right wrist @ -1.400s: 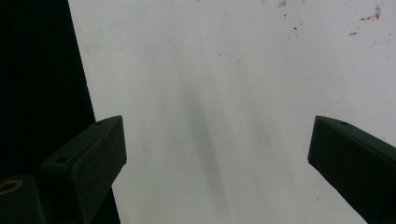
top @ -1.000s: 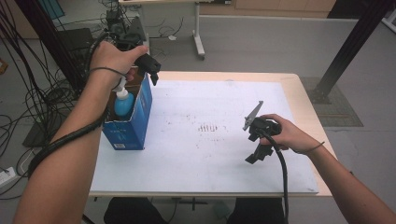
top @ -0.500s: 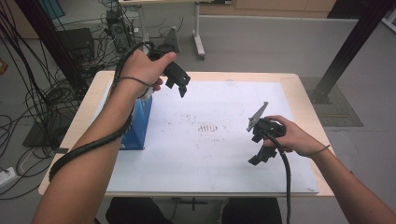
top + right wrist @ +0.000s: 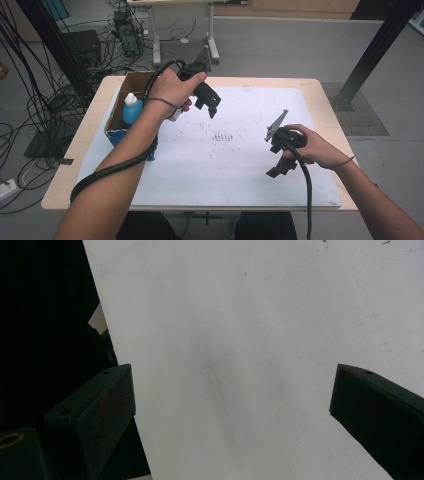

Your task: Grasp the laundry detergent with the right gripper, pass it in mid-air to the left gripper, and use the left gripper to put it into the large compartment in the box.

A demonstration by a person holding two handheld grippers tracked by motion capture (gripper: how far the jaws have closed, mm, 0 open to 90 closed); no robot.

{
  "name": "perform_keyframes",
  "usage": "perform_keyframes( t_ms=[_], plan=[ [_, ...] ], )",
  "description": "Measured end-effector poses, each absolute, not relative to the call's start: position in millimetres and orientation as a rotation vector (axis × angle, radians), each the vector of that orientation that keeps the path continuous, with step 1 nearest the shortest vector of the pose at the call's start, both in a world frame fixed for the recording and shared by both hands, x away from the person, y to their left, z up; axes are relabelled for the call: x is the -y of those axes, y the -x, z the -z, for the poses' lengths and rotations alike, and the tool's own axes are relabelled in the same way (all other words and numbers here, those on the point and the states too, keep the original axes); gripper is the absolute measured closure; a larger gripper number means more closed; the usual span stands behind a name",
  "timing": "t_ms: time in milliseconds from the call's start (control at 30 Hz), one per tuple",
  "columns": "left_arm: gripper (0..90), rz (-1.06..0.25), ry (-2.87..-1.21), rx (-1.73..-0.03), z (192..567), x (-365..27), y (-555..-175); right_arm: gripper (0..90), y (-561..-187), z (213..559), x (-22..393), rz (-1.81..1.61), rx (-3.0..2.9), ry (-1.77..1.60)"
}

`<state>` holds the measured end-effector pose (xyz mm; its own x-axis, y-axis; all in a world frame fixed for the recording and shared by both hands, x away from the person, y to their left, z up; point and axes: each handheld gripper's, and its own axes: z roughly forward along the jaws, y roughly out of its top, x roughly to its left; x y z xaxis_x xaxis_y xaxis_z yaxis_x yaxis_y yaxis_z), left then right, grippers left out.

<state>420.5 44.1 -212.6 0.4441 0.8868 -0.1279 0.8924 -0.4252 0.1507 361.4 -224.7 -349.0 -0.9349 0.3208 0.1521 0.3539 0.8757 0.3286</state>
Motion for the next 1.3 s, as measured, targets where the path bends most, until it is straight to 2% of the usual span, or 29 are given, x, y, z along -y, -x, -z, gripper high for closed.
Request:
perform_keyframes(
  t_ms=[267,533,1300],
  plan=[
    [5.6,0.082,-2.502,-1.530,240,-43,-418,4.3,-360,350,220,0.537,2.953,0.529],
    [5.8,0.038,-2.503,-1.561,257,-48,-422,4.3,-359,351,220,0.528,2.949,0.526],
    [6.6,0.100,-2.507,-1.545,272,-42,-422,4.3,-358,357,222,0.527,2.938,0.531]
  ],
)
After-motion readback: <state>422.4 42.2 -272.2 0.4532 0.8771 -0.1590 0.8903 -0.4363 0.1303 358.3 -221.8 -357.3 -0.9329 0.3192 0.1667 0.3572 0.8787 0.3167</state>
